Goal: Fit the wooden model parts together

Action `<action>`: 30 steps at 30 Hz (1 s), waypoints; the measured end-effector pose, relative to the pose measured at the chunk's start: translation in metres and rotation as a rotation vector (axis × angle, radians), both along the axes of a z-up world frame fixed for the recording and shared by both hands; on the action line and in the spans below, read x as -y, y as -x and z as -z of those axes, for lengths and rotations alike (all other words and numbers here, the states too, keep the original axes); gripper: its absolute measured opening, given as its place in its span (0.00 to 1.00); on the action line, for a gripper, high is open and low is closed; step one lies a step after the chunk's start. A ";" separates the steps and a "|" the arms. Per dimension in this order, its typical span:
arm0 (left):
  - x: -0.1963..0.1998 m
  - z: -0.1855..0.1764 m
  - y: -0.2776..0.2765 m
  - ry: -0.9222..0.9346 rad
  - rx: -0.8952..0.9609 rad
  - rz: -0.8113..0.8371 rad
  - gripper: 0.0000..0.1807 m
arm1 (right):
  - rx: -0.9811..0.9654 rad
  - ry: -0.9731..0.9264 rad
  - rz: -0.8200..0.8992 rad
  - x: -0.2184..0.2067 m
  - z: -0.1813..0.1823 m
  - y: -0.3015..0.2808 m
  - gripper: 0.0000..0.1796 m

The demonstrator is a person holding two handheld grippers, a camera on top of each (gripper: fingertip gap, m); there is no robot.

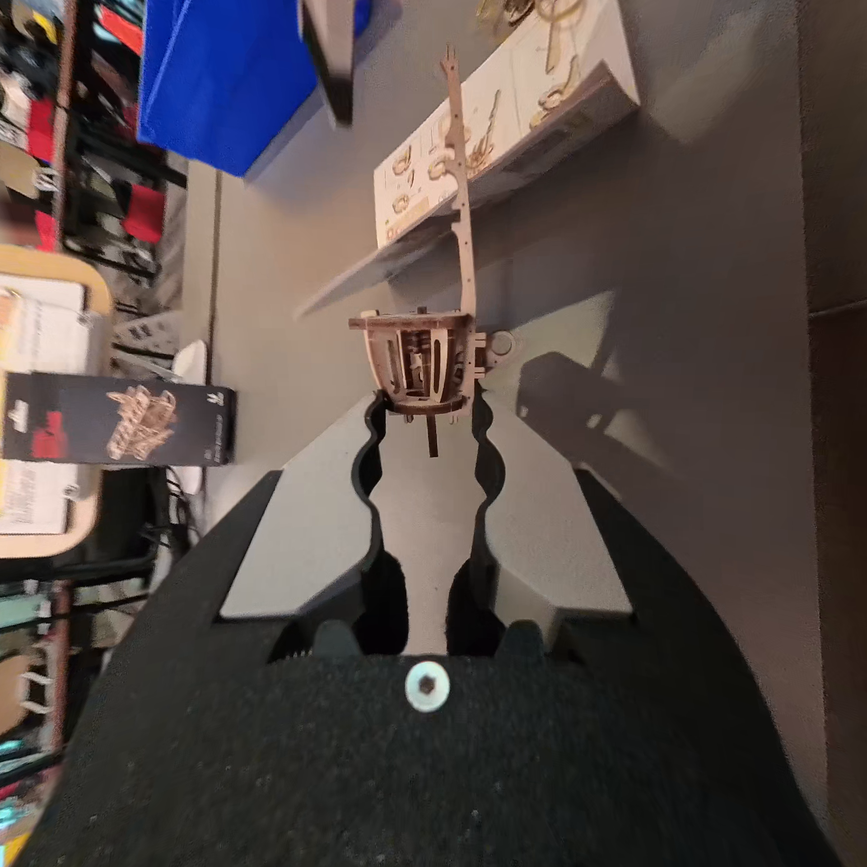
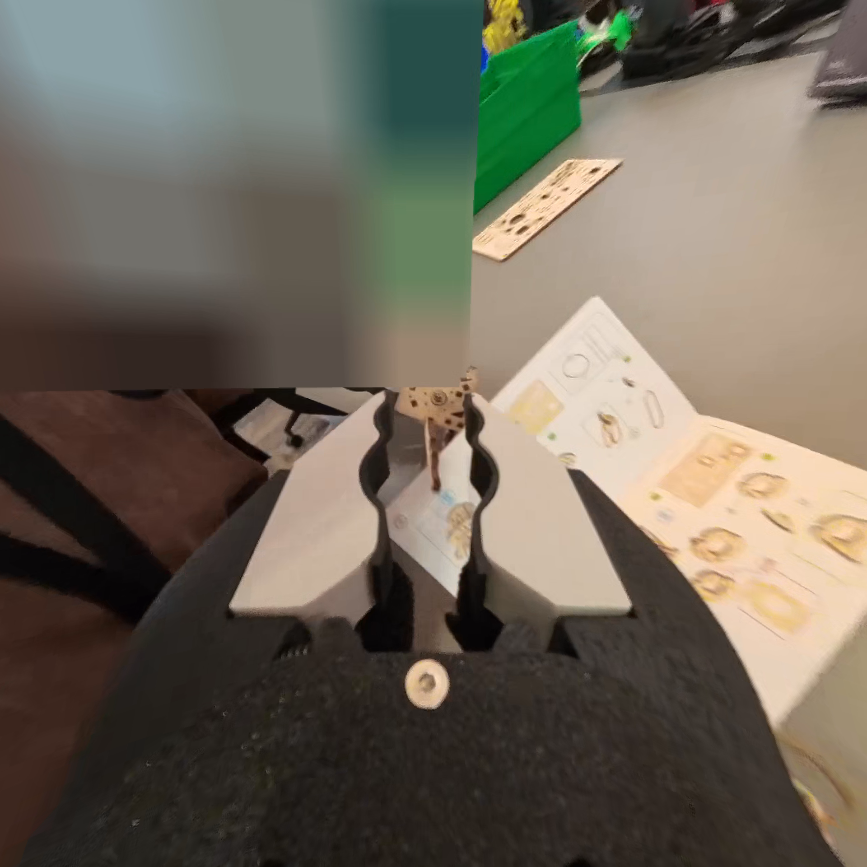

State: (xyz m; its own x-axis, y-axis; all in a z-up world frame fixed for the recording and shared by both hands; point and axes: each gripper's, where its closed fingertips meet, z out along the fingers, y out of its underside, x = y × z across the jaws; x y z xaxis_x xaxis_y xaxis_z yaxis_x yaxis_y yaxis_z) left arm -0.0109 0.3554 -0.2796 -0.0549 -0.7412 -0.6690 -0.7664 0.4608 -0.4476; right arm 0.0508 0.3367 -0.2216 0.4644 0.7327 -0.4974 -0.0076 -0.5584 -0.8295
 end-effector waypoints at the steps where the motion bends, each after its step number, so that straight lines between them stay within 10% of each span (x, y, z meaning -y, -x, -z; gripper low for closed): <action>1: 0.003 -0.003 -0.003 -0.031 -0.006 0.015 0.19 | 0.032 0.012 -0.020 0.001 0.004 0.010 0.14; 30: 0.023 -0.023 -0.008 -0.185 -0.023 0.038 0.19 | 0.139 -0.016 -0.073 0.020 0.020 0.037 0.02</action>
